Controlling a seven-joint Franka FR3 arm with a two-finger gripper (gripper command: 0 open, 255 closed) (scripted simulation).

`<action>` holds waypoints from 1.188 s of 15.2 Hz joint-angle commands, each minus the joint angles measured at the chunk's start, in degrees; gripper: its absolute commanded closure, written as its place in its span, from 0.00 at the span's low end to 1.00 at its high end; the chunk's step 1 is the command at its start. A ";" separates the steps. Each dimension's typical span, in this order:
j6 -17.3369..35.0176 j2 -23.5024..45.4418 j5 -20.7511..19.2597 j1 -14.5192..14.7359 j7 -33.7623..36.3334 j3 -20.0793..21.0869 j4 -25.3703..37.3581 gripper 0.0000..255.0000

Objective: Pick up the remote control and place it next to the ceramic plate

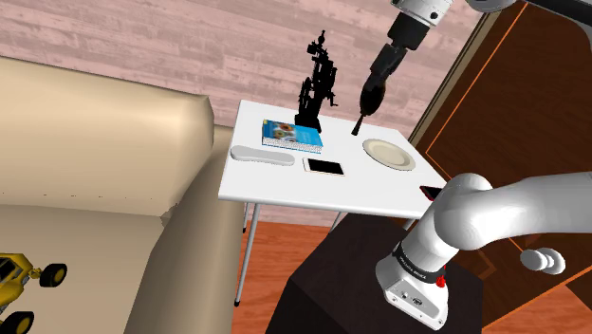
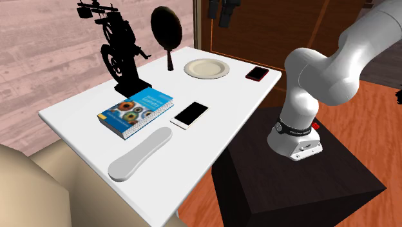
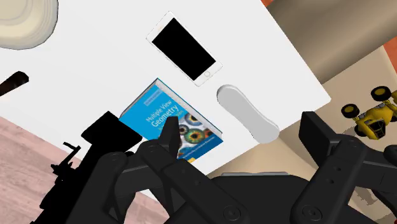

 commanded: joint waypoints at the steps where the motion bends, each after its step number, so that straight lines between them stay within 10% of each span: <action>1: 0.00 0.00 0.00 0.00 0.00 0.00 0.00 0.00; 18: 23.56 29.68 0.24 7.24 -17.91 -1.78 0.40 0.00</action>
